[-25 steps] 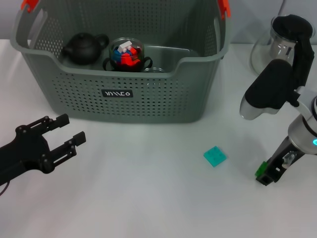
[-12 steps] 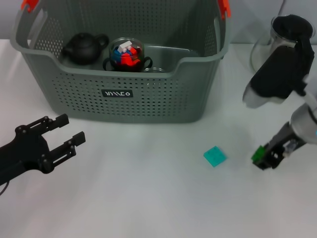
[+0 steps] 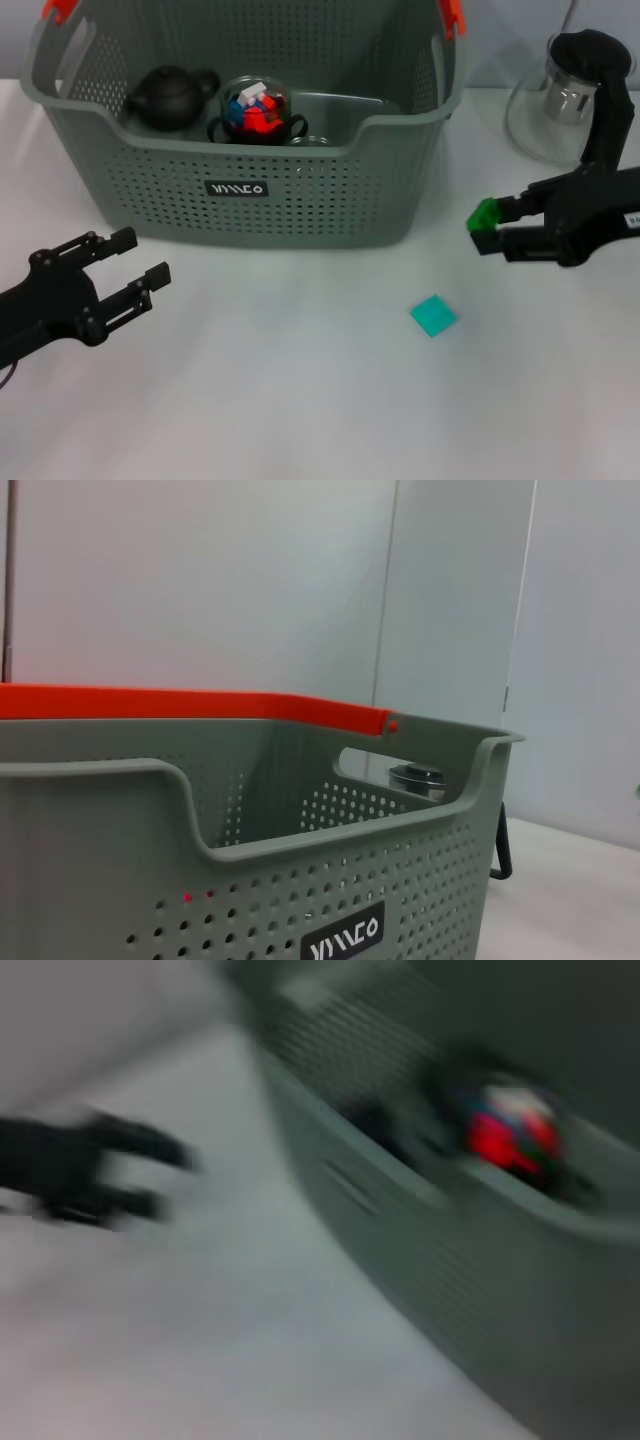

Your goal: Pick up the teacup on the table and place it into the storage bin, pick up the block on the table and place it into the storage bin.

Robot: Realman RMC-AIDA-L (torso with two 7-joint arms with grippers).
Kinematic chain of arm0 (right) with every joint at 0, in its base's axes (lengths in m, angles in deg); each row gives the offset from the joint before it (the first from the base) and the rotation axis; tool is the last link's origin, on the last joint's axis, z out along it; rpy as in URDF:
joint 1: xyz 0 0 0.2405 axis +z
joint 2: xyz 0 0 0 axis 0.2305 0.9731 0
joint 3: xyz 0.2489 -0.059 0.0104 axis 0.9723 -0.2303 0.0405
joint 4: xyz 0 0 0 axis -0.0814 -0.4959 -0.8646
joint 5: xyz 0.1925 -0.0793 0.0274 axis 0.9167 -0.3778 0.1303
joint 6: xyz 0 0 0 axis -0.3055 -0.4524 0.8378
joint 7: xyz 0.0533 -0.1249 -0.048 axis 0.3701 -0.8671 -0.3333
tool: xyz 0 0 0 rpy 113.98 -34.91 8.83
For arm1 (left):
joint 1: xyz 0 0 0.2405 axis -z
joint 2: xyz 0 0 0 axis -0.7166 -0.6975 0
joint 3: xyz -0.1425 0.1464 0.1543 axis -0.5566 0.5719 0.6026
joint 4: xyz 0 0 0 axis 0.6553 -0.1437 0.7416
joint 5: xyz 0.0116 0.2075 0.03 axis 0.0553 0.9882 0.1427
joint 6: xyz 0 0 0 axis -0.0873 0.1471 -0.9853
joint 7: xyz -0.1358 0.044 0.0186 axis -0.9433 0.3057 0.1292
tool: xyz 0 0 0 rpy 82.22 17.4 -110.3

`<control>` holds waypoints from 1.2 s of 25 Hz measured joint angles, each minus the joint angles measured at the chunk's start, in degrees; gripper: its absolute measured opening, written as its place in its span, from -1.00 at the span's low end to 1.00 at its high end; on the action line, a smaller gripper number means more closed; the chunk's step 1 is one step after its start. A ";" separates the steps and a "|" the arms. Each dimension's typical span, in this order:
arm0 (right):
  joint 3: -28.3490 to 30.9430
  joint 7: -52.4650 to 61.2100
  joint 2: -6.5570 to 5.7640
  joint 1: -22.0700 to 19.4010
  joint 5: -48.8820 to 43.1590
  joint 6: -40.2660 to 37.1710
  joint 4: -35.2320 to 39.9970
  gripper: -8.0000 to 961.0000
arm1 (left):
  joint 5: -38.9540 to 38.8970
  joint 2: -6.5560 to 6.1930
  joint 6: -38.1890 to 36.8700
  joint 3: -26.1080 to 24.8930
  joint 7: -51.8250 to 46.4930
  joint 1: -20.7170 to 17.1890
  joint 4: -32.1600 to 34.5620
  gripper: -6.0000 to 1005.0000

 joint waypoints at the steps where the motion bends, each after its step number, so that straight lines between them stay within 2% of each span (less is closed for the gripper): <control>1: 1.07 -2.84 -0.02 -0.38 2.87 -1.89 -0.66 -0.10 | 0.00 -0.03 0.04 0.00 0.00 0.09 -0.06 0.22; 5: 5.76 -10.59 -0.13 -0.38 11.94 -8.82 -3.76 -0.10 | 0.00 -0.11 0.34 0.00 0.06 0.68 -0.31 0.22; 8: 9.53 -11.33 -0.07 0.30 15.20 -9.91 -4.56 -0.10 | 0.00 -0.18 0.38 0.04 0.02 1.06 -0.37 0.22; 14: 15.08 -10.19 -0.14 2.29 23.43 -4.89 -5.01 -0.10 | 0.00 -0.19 0.55 0.00 0.09 1.40 -0.50 0.22; 18: 15.70 -7.52 -0.28 6.45 21.76 0.29 -3.22 -0.10 | 0.00 -0.18 0.56 0.00 0.11 1.16 -0.50 0.22; 20: 15.40 -4.83 -0.42 9.82 18.55 3.05 -2.25 -0.10 | -0.05 -0.16 0.55 0.01 0.11 1.04 -0.50 0.22; 21: 15.24 -0.45 -0.62 14.22 13.68 5.73 -1.83 -0.10 | -0.12 -0.15 0.56 -0.02 0.11 0.96 -0.49 0.22; 22: 15.24 -0.45 -0.62 14.22 13.68 5.73 -1.83 -0.10 | -0.25 -0.08 0.56 0.00 0.12 0.86 -0.50 0.22; 24: 15.14 3.24 -0.84 19.34 8.24 8.06 -2.20 -0.10 | -0.55 -0.01 0.55 -0.01 0.12 0.77 -0.50 0.22; 28: 12.70 8.03 -0.86 29.57 -5.36 13.42 -6.29 -0.10 | -0.81 0.17 0.50 0.00 -0.03 0.72 -0.51 0.22; 30: 10.25 9.77 -0.38 33.92 -12.30 16.72 -10.16 -0.10 | -0.85 0.25 0.53 0.00 -0.08 0.60 -0.56 0.22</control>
